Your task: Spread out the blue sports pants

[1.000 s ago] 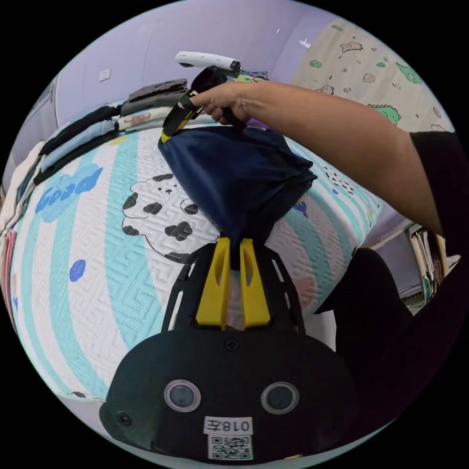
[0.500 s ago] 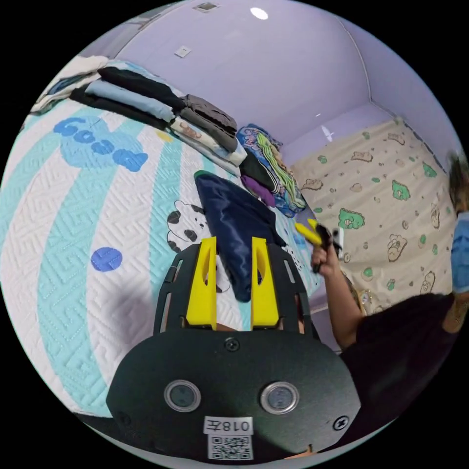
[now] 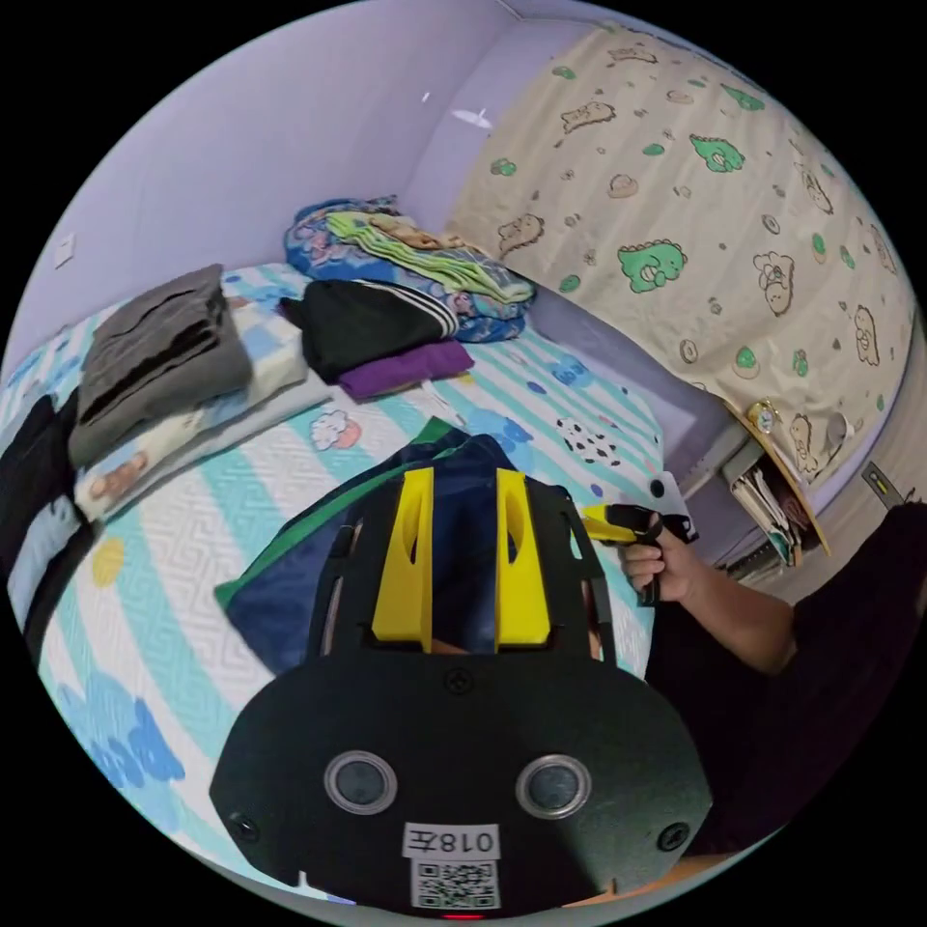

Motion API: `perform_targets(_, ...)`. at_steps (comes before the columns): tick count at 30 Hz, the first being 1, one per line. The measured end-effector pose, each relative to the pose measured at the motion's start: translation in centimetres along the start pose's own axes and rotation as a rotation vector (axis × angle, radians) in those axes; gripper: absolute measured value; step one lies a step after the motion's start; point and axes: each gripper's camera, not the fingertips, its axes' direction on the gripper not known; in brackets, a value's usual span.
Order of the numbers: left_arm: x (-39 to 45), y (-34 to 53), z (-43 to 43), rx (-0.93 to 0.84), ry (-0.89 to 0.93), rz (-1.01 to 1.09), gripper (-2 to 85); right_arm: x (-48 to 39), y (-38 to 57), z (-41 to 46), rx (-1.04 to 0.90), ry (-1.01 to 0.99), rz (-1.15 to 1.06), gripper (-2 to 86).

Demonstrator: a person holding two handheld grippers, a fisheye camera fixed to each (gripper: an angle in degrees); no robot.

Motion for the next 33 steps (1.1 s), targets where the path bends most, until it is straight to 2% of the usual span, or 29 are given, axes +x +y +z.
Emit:
perform_targets(5,2.4,-2.7,6.9,-0.038,0.093,0.037,9.7,0.5,-1.6,-1.1,-0.030,-0.017,-0.017,15.8)
perform_targets(8,3.1,-4.0,10.1,-0.061,0.049,0.017,9.6,1.0,-1.7,-2.8,-0.027,-0.003,0.013,15.6)
perform_targets(11,2.4,-5.9,11.2,-0.006,0.022,-0.043,9.6,1.7,-0.7,-6.5,0.040,0.083,0.027,13.8)
perform_targets(15,1.1,-10.3,12.2,0.070,-0.007,-0.043,9.7,2.8,-1.0,-8.0,0.011,0.094,0.013,13.1)
perform_targets(17,0.4,-13.1,13.2,0.054,-0.032,-0.003,10.1,3.4,-1.9,-8.2,-0.007,0.075,0.000,13.2)
perform_targets(20,-1.0,-18.6,15.4,-0.068,-0.023,0.102,11.9,3.9,-3.0,-8.4,-0.038,0.026,-0.010,14.5)
perform_targets(22,-2.6,-22.5,18.2,-0.230,0.023,0.178,14.1,4.2,-3.2,-8.9,-0.048,0.028,-0.025,14.8)
perform_targets(25,-5.2,-26.3,23.1,-0.439,0.100,0.185,18.2,5.0,-3.4,-9.8,-0.055,0.005,-0.028,14.8)
perform_targets(27,-6.5,-27.9,25.8,-0.507,0.210,0.166,19.5,5.2,-3.6,-10.3,-0.068,-0.014,-0.034,15.4)
perform_targets(33,-9.6,-31.6,31.1,-0.551,0.563,0.058,21.0,6.3,-4.2,-11.5,-0.118,-0.086,-0.040,16.4)
